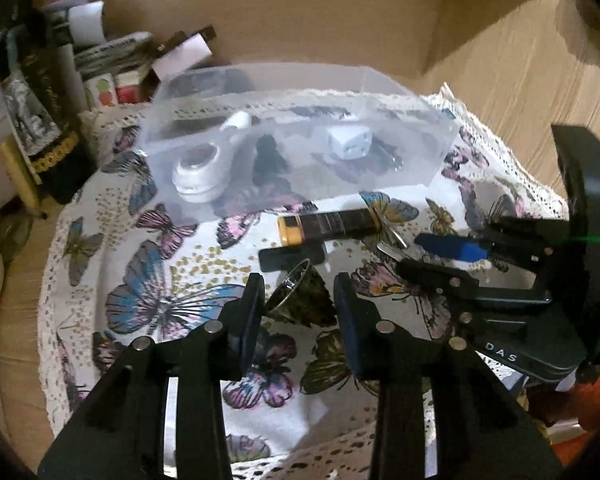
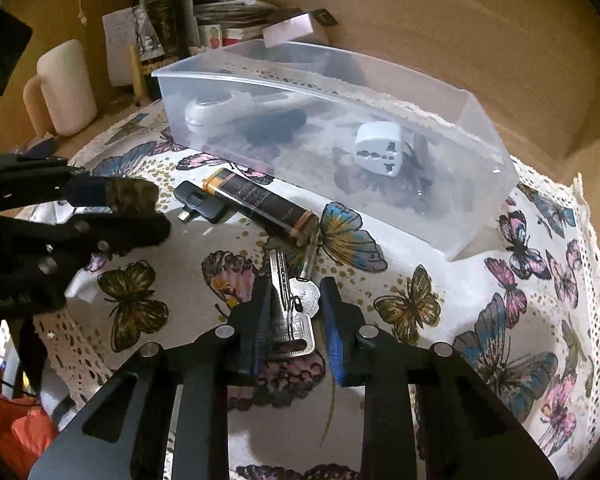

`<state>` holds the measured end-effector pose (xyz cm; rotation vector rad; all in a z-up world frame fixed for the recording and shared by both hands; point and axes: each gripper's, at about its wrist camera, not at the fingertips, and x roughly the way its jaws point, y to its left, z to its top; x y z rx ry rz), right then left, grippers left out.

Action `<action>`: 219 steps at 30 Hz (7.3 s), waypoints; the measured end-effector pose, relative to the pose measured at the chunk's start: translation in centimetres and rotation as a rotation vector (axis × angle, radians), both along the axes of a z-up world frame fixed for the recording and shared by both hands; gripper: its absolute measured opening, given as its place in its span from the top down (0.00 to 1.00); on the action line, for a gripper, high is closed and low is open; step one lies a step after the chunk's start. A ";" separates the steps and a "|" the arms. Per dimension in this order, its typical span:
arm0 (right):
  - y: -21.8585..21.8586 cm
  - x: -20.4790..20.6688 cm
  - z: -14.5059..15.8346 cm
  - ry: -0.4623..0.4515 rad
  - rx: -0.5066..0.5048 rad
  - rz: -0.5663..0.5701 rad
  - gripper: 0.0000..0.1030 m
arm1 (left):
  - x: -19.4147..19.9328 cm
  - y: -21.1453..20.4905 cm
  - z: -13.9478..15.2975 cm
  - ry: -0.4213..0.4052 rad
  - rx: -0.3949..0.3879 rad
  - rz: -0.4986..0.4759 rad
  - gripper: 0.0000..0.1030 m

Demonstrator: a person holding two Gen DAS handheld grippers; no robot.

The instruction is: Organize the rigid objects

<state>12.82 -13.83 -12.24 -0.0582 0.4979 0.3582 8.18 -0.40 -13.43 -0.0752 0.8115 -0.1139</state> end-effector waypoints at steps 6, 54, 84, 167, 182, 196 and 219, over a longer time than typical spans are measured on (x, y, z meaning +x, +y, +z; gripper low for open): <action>-1.3 -1.9 0.8 -0.044 0.057 -0.027 0.78 | -0.8 0.6 1.8 -0.061 0.004 0.020 0.66; -6.5 7.9 7.8 -0.082 0.159 -0.161 0.78 | 13.4 -0.8 3.2 -0.007 0.012 -0.046 0.58; 2.9 4.0 3.5 0.004 -0.006 0.092 0.55 | 1.2 4.4 1.7 -0.020 0.069 0.056 0.19; -1.0 8.9 9.4 -0.092 0.091 -0.071 0.80 | 12.8 4.3 4.9 -0.030 -0.026 0.088 0.52; -3.8 -2.3 13.3 -0.356 0.172 -0.100 0.65 | 2.7 3.2 12.3 -0.321 -0.010 0.078 0.39; -4.3 -9.7 12.2 -0.495 0.235 -0.173 0.18 | -4.7 1.8 14.1 -0.479 0.003 0.086 0.07; -4.8 -11.4 11.6 -0.524 0.285 -0.193 0.00 | -6.0 0.7 14.1 -0.520 0.029 0.102 0.02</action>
